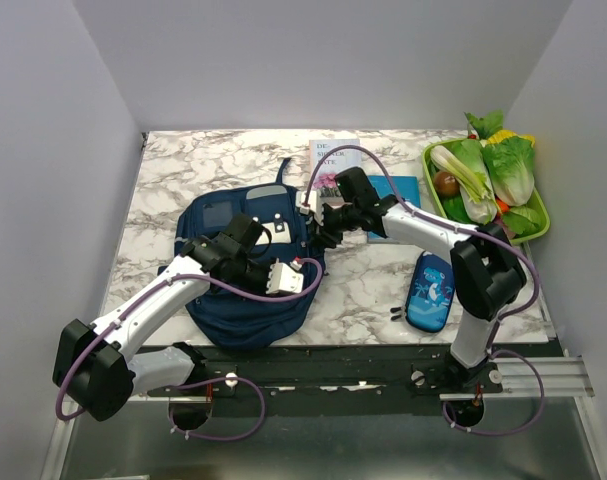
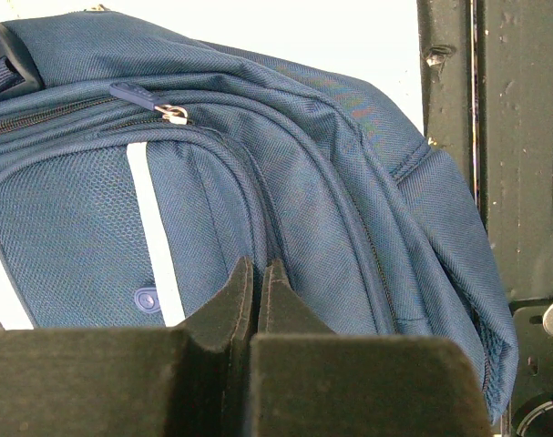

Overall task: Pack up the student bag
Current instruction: Unzip the student bag at the center of the board.

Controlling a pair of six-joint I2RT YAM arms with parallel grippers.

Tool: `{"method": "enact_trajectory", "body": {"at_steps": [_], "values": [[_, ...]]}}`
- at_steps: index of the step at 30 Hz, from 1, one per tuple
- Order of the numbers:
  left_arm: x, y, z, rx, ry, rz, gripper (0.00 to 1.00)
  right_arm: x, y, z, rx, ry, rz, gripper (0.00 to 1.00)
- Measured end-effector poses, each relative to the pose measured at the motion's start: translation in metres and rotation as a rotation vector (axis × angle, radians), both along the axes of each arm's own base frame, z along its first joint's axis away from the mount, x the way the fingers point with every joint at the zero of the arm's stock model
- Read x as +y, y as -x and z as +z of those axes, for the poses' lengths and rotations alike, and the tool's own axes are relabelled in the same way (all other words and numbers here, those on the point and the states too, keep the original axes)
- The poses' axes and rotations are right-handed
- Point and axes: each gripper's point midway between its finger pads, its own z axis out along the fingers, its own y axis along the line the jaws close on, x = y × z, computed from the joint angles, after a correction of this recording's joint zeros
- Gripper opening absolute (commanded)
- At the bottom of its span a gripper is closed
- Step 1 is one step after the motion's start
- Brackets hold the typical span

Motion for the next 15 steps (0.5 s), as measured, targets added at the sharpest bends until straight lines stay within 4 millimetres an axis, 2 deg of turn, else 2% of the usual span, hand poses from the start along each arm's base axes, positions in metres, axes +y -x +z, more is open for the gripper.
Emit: {"method": "enact_trajectory", "body": {"at_steps": [7, 11, 12, 15], "values": [[0.0, 0.0, 0.001, 0.001, 0.002, 0.005, 0.0, -0.008, -0.004, -0.025, 0.026, 0.073, -0.036, 0.45], [-0.001, -0.001, 0.002, 0.0, 0.003, 0.006, 0.0, -0.007, -0.004, -0.029, 0.023, 0.088, -0.042, 0.43], [-0.001, -0.001, 0.002, 0.0, 0.004, 0.007, 0.0, -0.007, -0.006, -0.028, 0.017, 0.089, -0.046, 0.42], [-0.001, -0.001, 0.004, 0.001, 0.004, 0.007, 0.0, -0.006, -0.01, -0.027, -0.001, 0.093, -0.055, 0.25]]}}
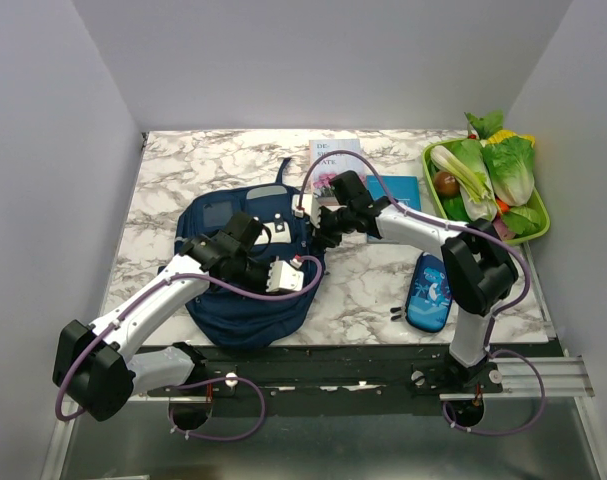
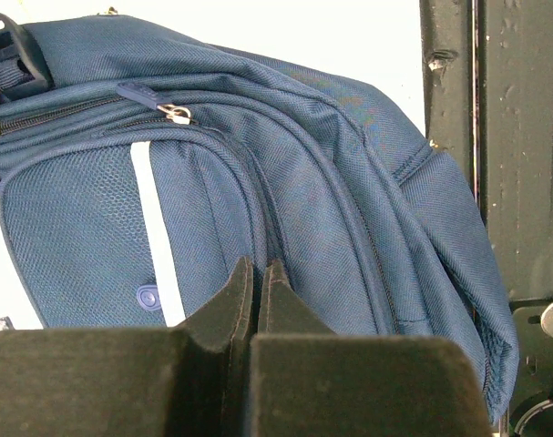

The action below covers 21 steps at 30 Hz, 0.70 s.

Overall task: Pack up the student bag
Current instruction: Unzip the student bag at the center of the board.

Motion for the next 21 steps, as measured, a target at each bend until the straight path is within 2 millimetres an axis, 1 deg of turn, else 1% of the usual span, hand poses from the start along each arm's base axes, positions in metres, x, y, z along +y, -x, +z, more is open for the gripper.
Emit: {"method": "enact_trajectory", "body": {"at_steps": [1, 3, 4, 12, 15, 21], "values": [[0.0, 0.0, 0.001, -0.001, 0.001, 0.0, 0.0, 0.0, -0.001, 0.0, -0.004, 0.002, -0.003, 0.13], [0.0, 0.0, 0.001, -0.001, 0.001, 0.001, 0.0, 0.0, -0.002, 0.0, -0.008, 0.005, -0.008, 0.02], [0.0, 0.0, 0.001, -0.001, 0.001, 0.001, 0.0, -0.001, -0.002, 0.0, -0.004, 0.007, -0.011, 0.01], [-0.001, -0.001, 0.002, 0.006, 0.006, 0.02, 0.0, -0.004, 0.001, -0.002, -0.04, -0.004, -0.035, 0.01], [-0.003, -0.003, 0.002, 0.016, 0.016, 0.054, 0.0, -0.009, 0.005, 0.003, -0.074, -0.026, -0.061, 0.01], [-0.006, -0.011, -0.002, 0.057, 0.056, 0.183, 0.0, -0.017, 0.017, 0.017, -0.138, -0.084, -0.114, 0.01]]}}
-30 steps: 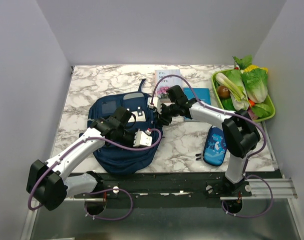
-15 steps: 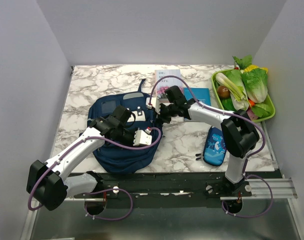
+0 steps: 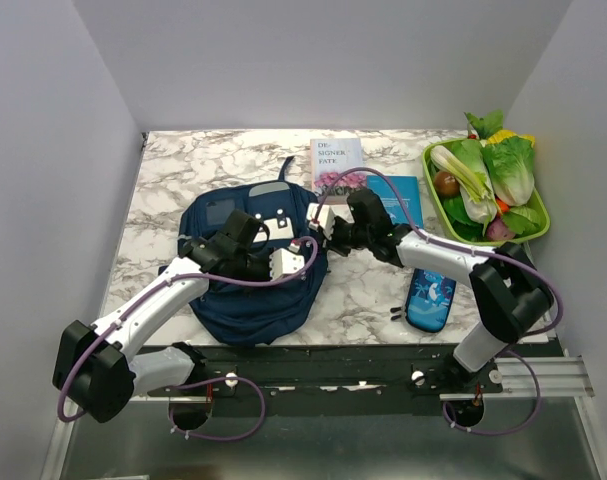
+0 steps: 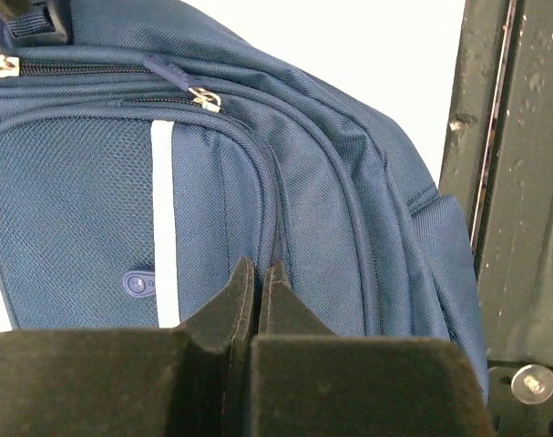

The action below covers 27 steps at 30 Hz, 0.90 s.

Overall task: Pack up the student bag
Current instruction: Unzip the student bag at the center of the board.

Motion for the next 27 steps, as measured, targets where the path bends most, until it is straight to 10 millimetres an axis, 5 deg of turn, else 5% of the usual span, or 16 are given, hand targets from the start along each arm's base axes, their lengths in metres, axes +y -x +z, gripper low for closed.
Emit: {"method": "enact_trajectory", "body": {"at_steps": [27], "values": [[-0.014, -0.039, 0.02, 0.097, 0.076, 0.247, 0.0, -0.013, 0.07, 0.007, 0.022, -0.125, -0.166, 0.01]]}}
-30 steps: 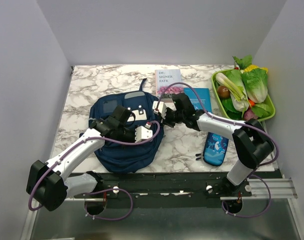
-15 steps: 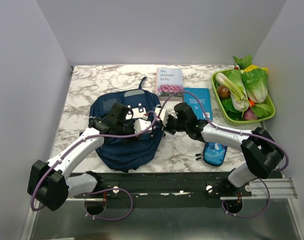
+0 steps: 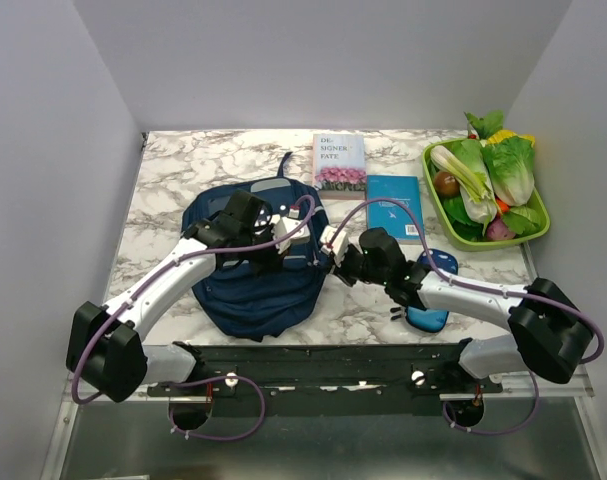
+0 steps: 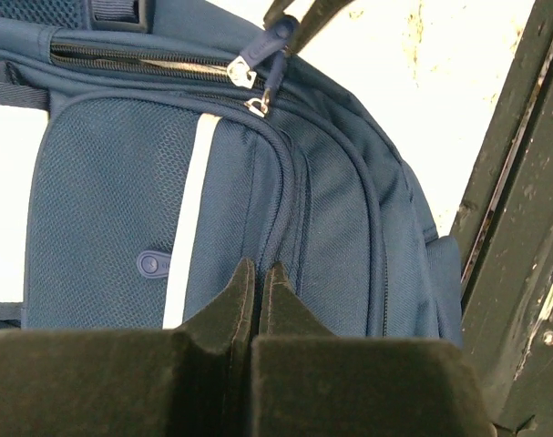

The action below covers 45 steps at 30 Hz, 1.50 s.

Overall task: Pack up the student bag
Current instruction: Unzip the student bag at the center of the board.

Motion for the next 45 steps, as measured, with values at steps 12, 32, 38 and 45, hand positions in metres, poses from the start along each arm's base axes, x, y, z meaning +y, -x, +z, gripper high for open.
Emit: {"method": "enact_trajectory", "body": {"at_steps": [12, 32, 38, 45], "values": [[-0.013, -0.013, -0.008, 0.131, -0.004, 0.087, 0.0, 0.011, 0.009, 0.006, 0.024, -0.057, -0.121, 0.01], [-0.003, -0.013, -0.006, 0.036, -0.019, -0.008, 0.0, 0.014, 0.037, -0.006, 0.101, -0.052, -0.115, 0.01], [-0.004, -0.012, -0.009, 0.053, -0.016, -0.016, 0.0, 0.005, 0.026, -0.001, 0.063, -0.047, -0.158, 0.37], [0.0, -0.007, 0.011, -0.034, 0.014, -0.035, 0.0, -0.027, -0.021, 0.01, 0.015, -0.049, -0.261, 0.48]]}}
